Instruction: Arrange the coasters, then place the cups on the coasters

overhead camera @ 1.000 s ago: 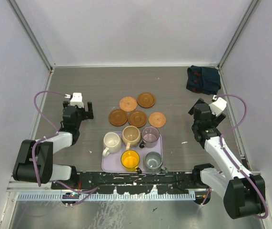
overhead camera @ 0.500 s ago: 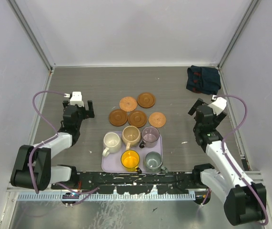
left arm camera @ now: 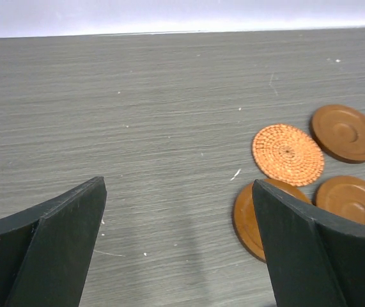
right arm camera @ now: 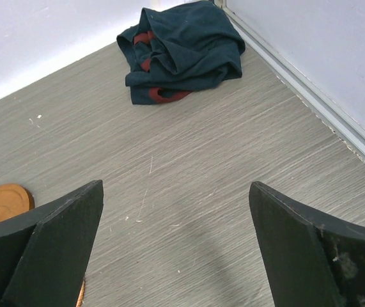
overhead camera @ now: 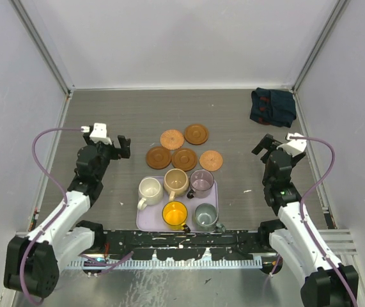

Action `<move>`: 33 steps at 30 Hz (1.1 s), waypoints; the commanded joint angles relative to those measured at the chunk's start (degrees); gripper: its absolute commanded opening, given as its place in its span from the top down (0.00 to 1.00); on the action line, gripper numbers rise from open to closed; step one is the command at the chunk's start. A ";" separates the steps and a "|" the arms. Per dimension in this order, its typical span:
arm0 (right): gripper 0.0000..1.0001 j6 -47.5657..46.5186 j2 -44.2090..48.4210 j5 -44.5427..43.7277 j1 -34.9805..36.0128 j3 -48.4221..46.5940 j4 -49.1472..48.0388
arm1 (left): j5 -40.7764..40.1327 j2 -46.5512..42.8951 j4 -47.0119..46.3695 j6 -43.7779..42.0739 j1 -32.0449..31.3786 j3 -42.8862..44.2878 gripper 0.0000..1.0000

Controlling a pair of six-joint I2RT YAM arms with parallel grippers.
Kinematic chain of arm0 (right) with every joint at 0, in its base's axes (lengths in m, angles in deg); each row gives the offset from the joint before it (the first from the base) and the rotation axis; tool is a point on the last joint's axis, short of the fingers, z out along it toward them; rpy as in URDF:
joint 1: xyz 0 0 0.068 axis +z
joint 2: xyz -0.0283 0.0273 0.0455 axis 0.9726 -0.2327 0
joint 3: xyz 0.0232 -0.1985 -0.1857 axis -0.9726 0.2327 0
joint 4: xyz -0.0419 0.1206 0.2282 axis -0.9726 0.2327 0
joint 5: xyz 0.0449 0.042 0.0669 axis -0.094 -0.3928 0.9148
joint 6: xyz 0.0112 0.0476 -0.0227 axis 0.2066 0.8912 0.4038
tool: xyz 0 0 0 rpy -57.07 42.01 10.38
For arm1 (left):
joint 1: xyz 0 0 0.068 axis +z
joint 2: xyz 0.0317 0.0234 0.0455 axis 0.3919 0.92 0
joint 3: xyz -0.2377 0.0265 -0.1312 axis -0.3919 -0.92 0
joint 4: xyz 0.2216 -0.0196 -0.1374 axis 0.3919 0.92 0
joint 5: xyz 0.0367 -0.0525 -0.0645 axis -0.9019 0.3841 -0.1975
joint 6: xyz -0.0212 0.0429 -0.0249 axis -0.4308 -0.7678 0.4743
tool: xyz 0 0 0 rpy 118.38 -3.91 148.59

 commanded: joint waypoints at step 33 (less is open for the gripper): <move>0.07 -0.69 4.44 8.27 0.26 -0.40 1.36 | 0.51 -19.12 7.09 10.19 -0.20 -3.63 0.02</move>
